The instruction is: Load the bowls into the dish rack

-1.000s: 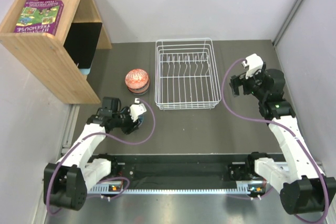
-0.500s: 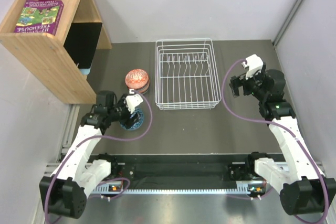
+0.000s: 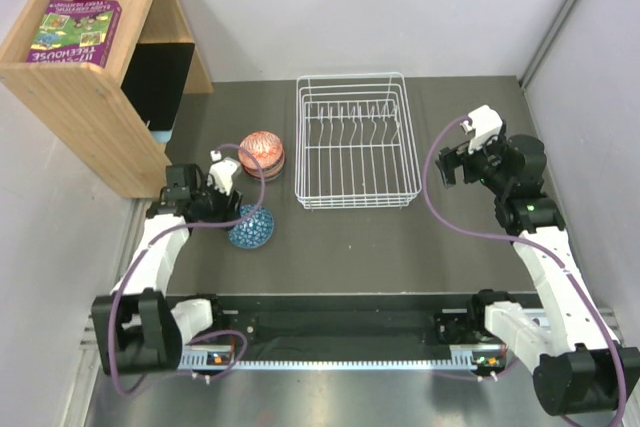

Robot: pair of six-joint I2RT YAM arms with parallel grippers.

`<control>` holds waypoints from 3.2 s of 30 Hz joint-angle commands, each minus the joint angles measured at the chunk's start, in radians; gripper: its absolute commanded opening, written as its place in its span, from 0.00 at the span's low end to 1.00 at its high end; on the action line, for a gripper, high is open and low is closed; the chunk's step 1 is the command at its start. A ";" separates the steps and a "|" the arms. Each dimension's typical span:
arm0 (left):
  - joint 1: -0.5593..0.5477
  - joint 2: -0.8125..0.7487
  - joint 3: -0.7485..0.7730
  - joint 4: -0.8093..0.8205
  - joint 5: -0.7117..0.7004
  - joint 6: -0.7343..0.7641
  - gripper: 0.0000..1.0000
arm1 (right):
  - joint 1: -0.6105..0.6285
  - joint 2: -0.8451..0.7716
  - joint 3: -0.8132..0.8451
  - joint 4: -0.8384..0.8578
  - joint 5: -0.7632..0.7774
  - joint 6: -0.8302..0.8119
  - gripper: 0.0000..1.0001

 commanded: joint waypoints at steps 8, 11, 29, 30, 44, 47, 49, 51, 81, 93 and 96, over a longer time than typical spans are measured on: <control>0.097 0.196 0.072 0.030 0.170 -0.036 0.49 | -0.011 -0.013 -0.002 0.023 -0.031 -0.009 1.00; 0.096 0.239 0.082 0.019 0.179 -0.032 0.40 | -0.011 -0.010 0.000 0.023 -0.032 -0.009 1.00; 0.096 0.302 0.114 -0.102 0.158 0.053 0.11 | -0.012 -0.016 0.008 0.011 -0.051 -0.012 1.00; 0.096 0.303 0.112 -0.105 0.156 0.054 0.10 | -0.012 -0.018 0.012 0.007 -0.055 -0.013 1.00; 0.094 0.214 0.238 -0.264 0.343 0.177 0.00 | 0.001 0.062 0.176 -0.156 -0.334 -0.007 1.00; 0.082 0.211 0.313 -0.260 0.480 0.182 0.00 | 0.012 0.120 0.245 -0.194 -0.418 0.023 1.00; 0.032 0.232 0.391 -0.264 0.523 0.170 0.00 | 0.027 0.161 0.276 -0.204 -0.456 0.053 0.99; -0.012 0.272 0.462 -0.269 0.547 0.163 0.00 | 0.058 0.192 0.302 -0.202 -0.505 0.085 1.00; -0.524 0.599 0.819 0.041 0.448 0.048 0.00 | 0.196 0.726 0.482 -0.329 -1.103 0.140 1.00; -0.562 0.602 0.867 0.038 0.373 0.024 0.00 | 0.212 0.836 0.532 -0.404 -1.146 0.076 1.00; -0.572 0.588 0.858 0.039 0.364 0.024 0.00 | 0.213 0.870 0.577 -0.484 -1.158 0.010 1.00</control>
